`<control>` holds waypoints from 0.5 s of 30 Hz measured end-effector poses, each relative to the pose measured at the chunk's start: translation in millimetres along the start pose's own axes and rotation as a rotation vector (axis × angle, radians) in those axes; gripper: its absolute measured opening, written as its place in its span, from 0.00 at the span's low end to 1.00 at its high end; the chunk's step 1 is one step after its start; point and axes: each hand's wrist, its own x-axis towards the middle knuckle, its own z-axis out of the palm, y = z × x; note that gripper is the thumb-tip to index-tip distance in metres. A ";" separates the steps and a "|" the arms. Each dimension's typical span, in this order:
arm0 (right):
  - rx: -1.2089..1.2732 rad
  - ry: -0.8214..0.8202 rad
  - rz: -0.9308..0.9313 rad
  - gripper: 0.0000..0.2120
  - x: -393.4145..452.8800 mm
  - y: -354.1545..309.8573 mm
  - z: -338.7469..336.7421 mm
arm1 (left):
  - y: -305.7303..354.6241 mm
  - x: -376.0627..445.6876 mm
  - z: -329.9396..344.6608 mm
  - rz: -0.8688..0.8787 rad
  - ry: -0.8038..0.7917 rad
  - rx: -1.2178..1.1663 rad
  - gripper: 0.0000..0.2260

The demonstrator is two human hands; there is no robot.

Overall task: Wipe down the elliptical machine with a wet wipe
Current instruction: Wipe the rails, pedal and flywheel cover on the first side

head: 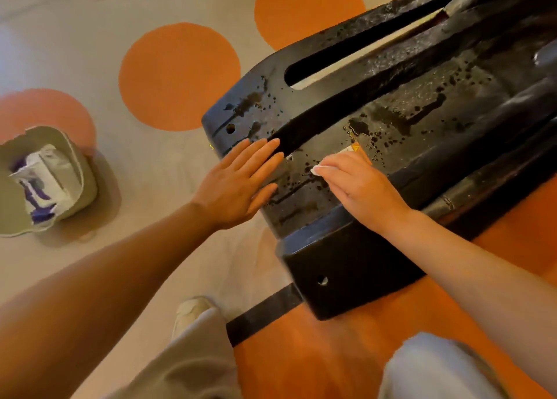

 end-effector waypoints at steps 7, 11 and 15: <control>0.026 -0.121 0.167 0.14 34.9 -40.1 -63.1 | -21.2 3.4 -96.5 0.012 -0.114 -0.185 0.27; 0.010 -0.167 0.220 0.15 49.5 -56.8 -91.9 | -35.4 11.8 -148.8 0.089 -0.165 -0.223 0.28; 0.010 -0.139 0.276 0.12 57.6 -63.1 -109.0 | -39.1 30.6 -173.7 0.119 -0.170 -0.205 0.27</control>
